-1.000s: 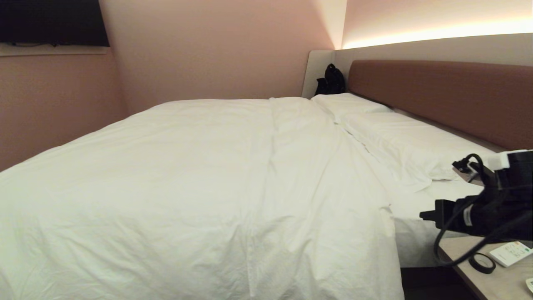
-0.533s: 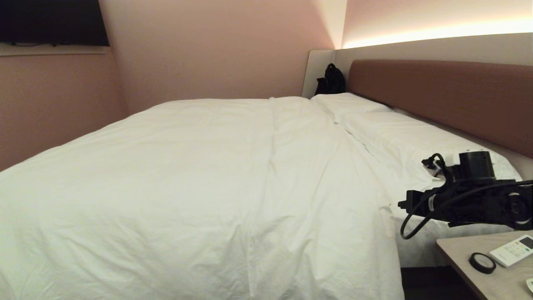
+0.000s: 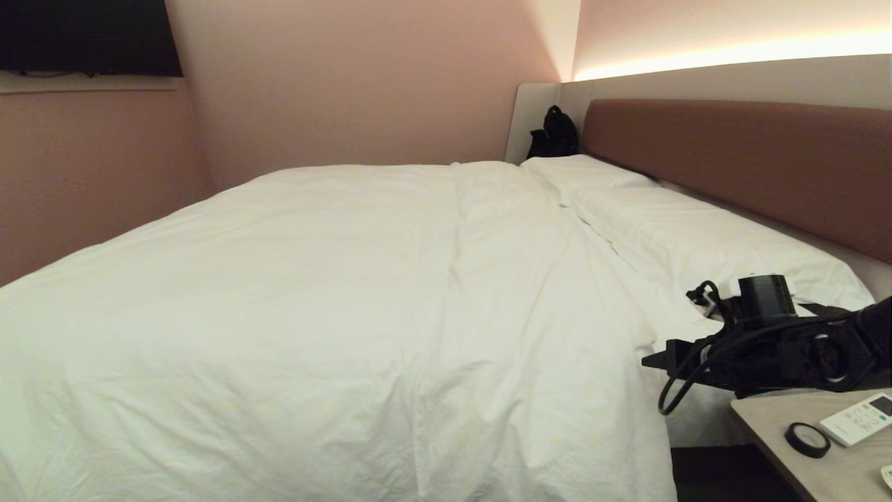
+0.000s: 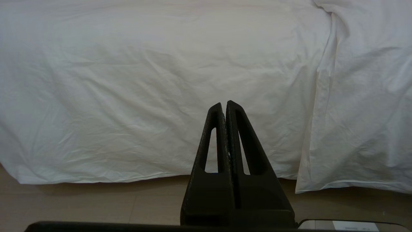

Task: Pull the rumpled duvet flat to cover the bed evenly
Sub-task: Flatten the corners of the folded blanket

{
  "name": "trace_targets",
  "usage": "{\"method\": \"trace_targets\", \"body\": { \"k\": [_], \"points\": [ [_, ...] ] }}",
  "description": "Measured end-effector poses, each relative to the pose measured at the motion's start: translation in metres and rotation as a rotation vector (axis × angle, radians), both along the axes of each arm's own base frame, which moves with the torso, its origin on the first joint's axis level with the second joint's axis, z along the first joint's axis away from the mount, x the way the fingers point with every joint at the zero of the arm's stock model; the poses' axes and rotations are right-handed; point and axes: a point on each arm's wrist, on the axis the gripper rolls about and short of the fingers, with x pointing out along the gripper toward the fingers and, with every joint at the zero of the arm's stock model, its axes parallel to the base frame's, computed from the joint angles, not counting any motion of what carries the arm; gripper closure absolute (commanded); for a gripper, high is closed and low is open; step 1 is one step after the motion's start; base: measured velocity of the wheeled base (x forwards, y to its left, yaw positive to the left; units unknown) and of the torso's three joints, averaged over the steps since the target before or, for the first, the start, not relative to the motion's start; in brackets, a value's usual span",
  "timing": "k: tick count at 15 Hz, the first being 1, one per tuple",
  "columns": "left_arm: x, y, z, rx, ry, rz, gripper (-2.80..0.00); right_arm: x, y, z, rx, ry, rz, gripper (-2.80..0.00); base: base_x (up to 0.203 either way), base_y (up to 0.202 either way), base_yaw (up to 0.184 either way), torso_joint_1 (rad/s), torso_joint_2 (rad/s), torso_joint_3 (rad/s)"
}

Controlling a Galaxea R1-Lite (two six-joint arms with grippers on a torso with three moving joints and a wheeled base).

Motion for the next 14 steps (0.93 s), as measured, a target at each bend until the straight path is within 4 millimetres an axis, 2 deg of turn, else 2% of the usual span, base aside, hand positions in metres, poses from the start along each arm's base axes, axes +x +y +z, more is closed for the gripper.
{"method": "trace_targets", "body": {
  "k": [9, 14],
  "points": [
    [0.000, 0.000, 0.000, 0.000, 0.000, -0.001, 0.00, 0.000, 0.024, -0.009, 0.035, 0.028, 0.116, -2.80, 0.000, 0.000, 0.000, 0.000, 0.00, 0.000],
    [0.000, 0.000, 0.000, 0.000, 0.001, 0.000, 0.00, 0.022, 0.026, -0.026, 0.037, 0.048, 0.120, -2.80, 0.000, 0.000, 0.000, 0.000, 0.00, 0.000]
  ]
}}
